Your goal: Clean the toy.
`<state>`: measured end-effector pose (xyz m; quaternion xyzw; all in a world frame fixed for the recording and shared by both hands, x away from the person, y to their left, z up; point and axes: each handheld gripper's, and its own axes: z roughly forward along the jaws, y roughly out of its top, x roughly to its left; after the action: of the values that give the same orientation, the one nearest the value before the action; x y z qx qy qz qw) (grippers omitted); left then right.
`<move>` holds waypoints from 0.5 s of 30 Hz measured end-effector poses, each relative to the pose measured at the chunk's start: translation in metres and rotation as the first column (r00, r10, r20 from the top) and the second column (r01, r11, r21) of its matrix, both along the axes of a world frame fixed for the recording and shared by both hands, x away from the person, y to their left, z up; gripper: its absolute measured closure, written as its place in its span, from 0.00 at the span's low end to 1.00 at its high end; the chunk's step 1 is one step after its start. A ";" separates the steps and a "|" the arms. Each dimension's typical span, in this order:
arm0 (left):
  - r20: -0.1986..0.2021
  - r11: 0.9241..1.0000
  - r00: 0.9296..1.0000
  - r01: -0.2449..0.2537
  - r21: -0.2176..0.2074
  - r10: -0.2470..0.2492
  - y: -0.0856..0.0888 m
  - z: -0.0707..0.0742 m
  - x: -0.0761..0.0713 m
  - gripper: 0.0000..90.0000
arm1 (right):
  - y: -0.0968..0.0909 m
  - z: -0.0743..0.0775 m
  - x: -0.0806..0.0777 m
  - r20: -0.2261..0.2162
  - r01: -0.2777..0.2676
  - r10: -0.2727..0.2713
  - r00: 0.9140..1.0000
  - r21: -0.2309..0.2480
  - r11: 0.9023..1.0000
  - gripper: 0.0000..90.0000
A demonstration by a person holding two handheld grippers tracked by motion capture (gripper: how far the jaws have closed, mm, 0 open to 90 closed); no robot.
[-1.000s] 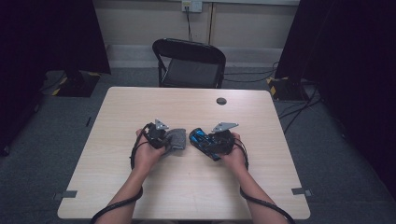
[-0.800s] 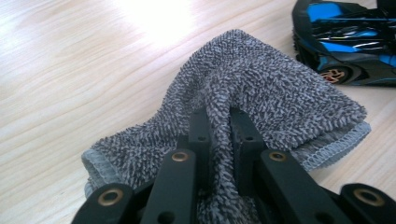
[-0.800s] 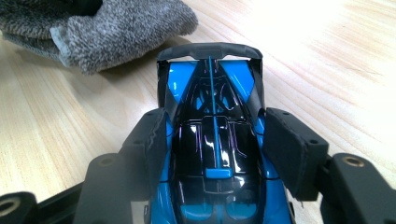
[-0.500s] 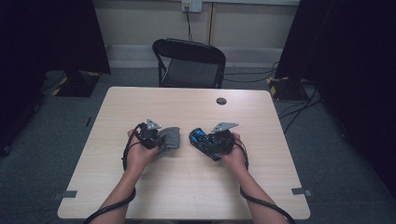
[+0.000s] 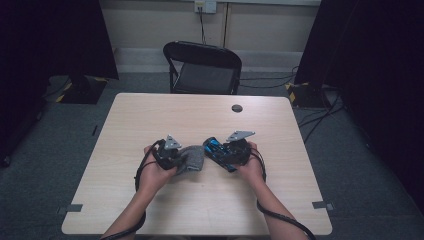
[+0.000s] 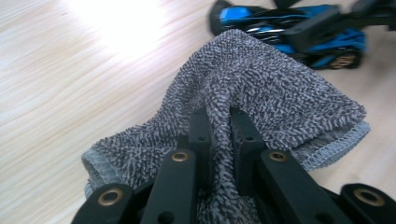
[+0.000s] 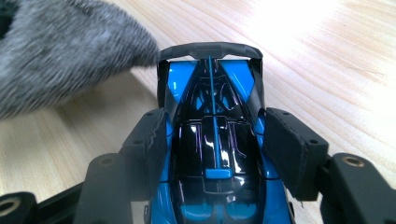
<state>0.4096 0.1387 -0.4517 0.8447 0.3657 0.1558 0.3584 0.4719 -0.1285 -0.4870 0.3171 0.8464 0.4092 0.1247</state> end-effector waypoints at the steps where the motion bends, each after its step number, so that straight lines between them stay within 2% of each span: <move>1: 0.006 1.000 1.000 0.014 0.005 -0.014 -0.003 0.000 -0.002 0.90 | 0.000 0.000 0.000 0.000 0.001 -0.001 1.000 -0.001 1.000 0.45; 7: -0.003 0.997 0.997 0.081 0.000 -0.081 -0.022 0.002 -0.013 0.90 | 0.000 0.000 0.000 0.001 0.002 -0.002 1.000 0.002 1.000 0.45; 15: -0.025 0.987 0.987 0.158 -0.005 -0.158 -0.041 -0.001 -0.022 0.90 | 0.000 0.000 0.001 -0.003 0.001 -0.001 1.000 0.002 1.000 0.45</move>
<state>0.3877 0.0982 -0.4531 0.8725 0.3021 0.1158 0.3662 0.4725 -0.1286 -0.4869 0.3185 0.8460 0.4096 0.1232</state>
